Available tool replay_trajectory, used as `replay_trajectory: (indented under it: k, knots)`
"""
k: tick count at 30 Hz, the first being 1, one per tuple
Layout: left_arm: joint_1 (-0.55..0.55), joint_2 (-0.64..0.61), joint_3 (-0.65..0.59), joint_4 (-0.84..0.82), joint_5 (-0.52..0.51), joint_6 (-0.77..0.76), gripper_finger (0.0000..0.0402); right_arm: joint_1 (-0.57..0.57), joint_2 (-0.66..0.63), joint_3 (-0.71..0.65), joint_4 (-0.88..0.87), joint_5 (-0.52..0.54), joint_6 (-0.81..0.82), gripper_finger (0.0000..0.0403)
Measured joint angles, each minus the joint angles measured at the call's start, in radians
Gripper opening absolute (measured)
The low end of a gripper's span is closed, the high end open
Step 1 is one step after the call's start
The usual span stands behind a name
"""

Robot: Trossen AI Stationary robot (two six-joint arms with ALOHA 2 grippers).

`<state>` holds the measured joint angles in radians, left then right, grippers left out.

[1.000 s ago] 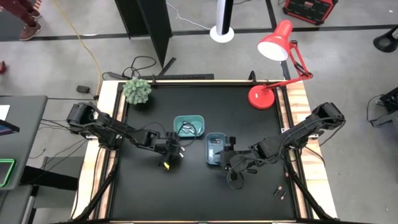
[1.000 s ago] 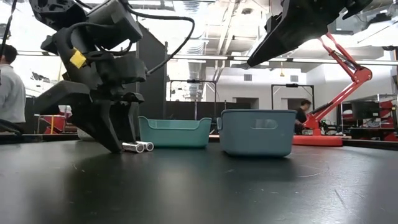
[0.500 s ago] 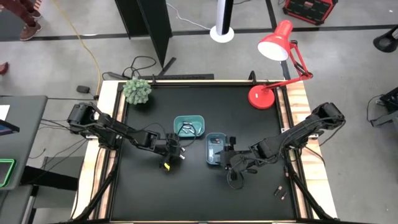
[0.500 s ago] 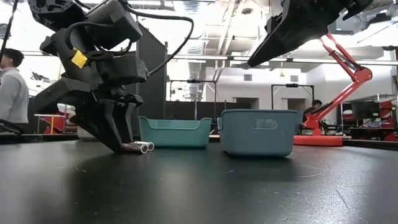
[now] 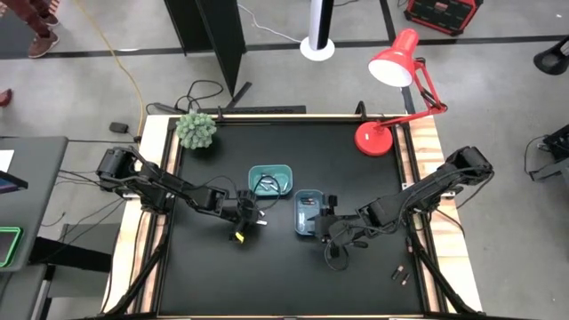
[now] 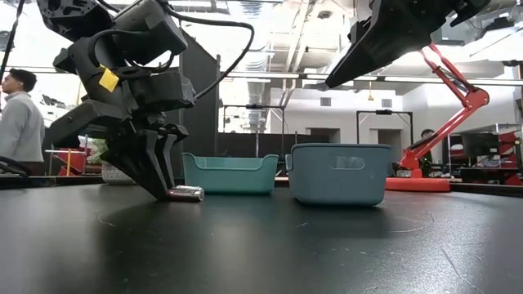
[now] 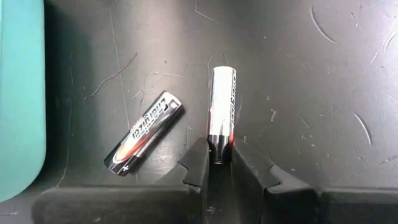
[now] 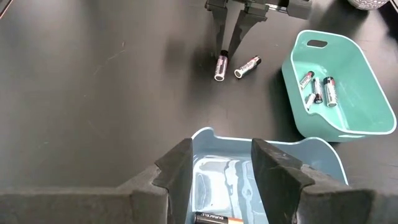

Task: Sort batteries
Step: Put the silver battery into the light blue bin

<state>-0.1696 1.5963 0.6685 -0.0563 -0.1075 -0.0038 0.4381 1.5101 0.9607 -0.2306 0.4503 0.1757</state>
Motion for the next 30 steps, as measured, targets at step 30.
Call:
replay_trajectory:
  k: [30]
  knots:
    - [-0.067, -0.299, -0.003, 0.102, 0.31, 0.167, 0.0039, 0.0, 0.0, -0.001, -0.009, 0.0, 0.0, 0.0177]
